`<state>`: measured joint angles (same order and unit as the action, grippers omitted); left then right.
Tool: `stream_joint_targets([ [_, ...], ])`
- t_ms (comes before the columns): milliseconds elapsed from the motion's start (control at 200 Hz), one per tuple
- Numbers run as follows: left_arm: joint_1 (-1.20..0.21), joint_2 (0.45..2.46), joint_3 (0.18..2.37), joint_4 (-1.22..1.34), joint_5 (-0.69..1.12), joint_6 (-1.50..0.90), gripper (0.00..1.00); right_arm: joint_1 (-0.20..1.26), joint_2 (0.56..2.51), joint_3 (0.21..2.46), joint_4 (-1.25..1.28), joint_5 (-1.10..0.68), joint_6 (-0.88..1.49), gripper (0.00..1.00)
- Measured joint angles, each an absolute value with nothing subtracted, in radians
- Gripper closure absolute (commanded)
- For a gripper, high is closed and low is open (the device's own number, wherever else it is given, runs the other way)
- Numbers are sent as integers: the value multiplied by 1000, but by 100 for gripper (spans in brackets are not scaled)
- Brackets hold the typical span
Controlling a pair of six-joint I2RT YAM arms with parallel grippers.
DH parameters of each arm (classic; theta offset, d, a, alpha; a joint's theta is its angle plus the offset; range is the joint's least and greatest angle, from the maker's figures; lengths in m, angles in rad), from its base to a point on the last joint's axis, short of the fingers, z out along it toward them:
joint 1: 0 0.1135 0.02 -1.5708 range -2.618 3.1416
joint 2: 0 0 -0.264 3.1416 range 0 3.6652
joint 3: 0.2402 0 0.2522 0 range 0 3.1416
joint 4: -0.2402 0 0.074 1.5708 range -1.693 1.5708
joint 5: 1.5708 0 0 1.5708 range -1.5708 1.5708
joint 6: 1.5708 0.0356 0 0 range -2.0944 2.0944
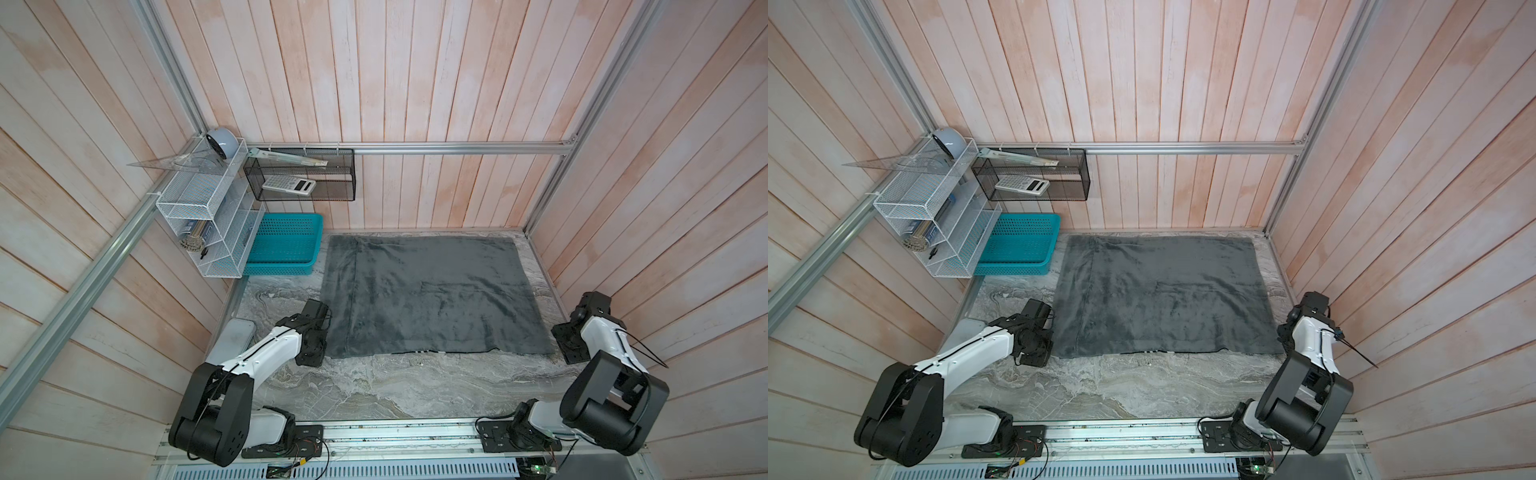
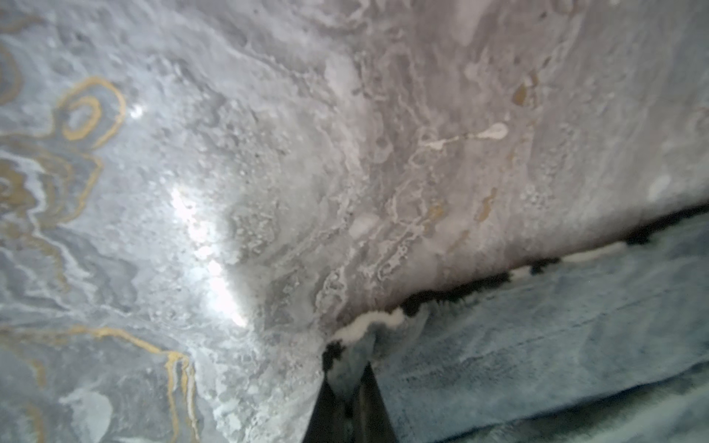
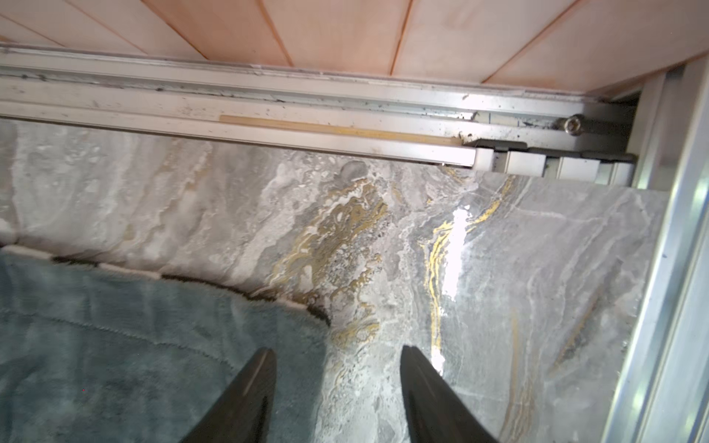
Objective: Roll up the pillowcase
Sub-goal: Fold the pillowcase at the center of the board.
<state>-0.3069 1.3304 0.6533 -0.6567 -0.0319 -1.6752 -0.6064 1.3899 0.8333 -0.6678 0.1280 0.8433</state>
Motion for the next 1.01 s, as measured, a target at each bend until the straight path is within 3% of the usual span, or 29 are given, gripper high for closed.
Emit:
stream_joint_targets([
  [345,-306,1327,633,-635,-31,-1672,99,-655,1537,857,-624,-96,807,51],
  [600,-306,1327,632,-627,-30,-1672,98,-654,1551,855,-603,-115,800,66],
  [745,-306,1318,632,-628,-30,-1672,99,-637,1560,851,-606,-114,788,67],
  [935,-306,1298,632,-628,-30,-1672,99,-623,1564,840,-604,-114,772,100],
  [1005,-306,1294,630,-628,-30,-1672,100,-624,1560,828,-601,-117,765,100],
])
